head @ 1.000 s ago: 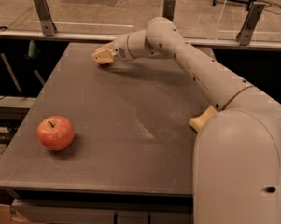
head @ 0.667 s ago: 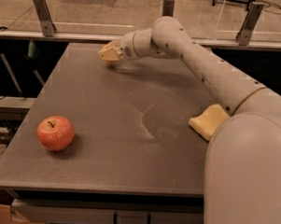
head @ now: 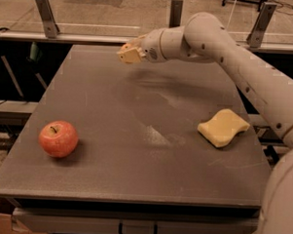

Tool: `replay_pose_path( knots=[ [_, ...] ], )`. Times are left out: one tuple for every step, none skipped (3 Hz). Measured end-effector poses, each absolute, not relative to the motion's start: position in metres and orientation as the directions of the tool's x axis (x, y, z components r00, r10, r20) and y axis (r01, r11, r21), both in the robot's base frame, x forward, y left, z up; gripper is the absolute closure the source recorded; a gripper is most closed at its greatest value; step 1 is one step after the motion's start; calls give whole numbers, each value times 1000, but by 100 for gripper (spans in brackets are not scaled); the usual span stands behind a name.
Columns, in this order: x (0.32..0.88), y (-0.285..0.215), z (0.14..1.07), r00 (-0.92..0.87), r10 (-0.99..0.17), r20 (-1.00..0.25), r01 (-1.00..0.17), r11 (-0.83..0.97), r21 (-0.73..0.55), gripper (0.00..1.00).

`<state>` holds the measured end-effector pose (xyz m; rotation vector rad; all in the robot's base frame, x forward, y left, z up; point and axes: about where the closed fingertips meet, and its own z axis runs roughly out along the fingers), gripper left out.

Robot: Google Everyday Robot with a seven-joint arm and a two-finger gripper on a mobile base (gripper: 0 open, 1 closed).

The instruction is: Move orange near sponge

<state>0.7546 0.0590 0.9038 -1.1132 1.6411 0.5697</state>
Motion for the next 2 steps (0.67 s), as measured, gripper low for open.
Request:
replay_pose_path(
  knots=[
    [720,26,901,-75,-403,-912,-879,459,-131,100],
    [686,0,885,-113,-423,-899,-885,454,-102,100]
  ],
)
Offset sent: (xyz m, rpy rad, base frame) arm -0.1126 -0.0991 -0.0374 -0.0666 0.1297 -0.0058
